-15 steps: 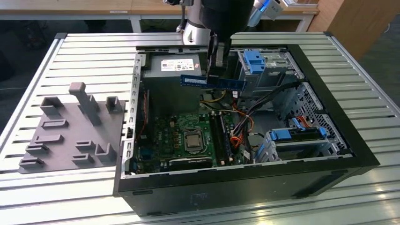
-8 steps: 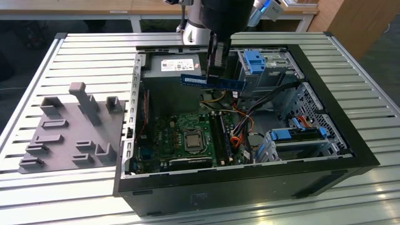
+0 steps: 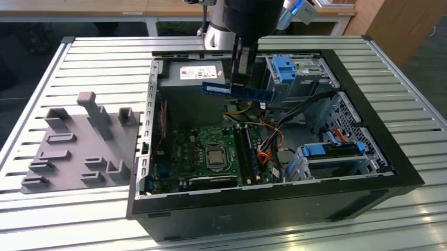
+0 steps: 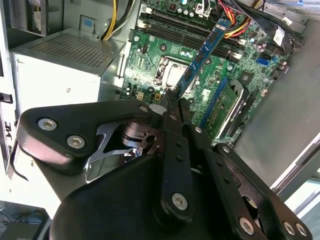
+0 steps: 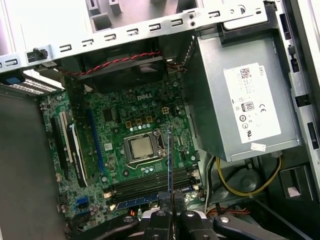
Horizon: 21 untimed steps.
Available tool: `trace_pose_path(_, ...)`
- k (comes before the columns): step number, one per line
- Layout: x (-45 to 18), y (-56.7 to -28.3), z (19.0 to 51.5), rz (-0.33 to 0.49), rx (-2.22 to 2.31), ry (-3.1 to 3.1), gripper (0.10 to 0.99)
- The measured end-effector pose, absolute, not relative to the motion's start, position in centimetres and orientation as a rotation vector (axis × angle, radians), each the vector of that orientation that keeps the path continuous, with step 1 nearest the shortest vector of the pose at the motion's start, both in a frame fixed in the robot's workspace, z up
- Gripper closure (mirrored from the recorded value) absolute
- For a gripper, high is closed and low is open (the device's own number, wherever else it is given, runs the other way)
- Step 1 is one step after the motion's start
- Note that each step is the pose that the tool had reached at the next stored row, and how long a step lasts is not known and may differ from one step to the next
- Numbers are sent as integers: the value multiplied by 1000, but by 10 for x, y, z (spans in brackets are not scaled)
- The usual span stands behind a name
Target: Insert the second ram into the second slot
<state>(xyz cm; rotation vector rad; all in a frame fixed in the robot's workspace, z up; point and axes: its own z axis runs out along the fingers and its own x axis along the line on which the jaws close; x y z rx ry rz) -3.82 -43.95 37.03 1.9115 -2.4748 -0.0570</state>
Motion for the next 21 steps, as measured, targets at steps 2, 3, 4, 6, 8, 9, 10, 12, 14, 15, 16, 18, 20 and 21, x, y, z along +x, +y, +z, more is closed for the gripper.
trace_pose_path(2, -38, -440, 370, -57, 1903, -2482, 949)
trace_pose_path(3, -38, -439, 370, -57, 1898, -2486, 949)
trace_pose_path(4, -38, -440, 370, -57, 1894, -2489, 949)
trace_pose_path(6, -38, -440, 370, -57, 1888, -2494, 949)
trace_pose_path(8, -38, -440, 370, -57, 1882, -2498, 949)
trace_pose_path(9, -38, -440, 370, -57, 1879, -2500, 949)
trace_pose_path(10, -38, -440, 370, -57, 1875, -2503, 949)
trace_pose_path(12, -38, -440, 370, -57, 1868, -2509, 949)
trace_pose_path(14, -38, -440, 370, -57, 1860, -2514, 949)
trace_pose_path(15, -38, -440, 370, -57, 1857, -2517, 949)
trace_pose_path(16, -38, -440, 370, -57, 1854, -2519, 949)
trace_pose_path(18, -38, -440, 370, -58, 1848, -2524, 949)
trace_pose_path(20, -38, -440, 370, -58, 1842, -2528, 949)
trace_pose_path(21, -38, -440, 370, -58, 1840, -2530, 949)
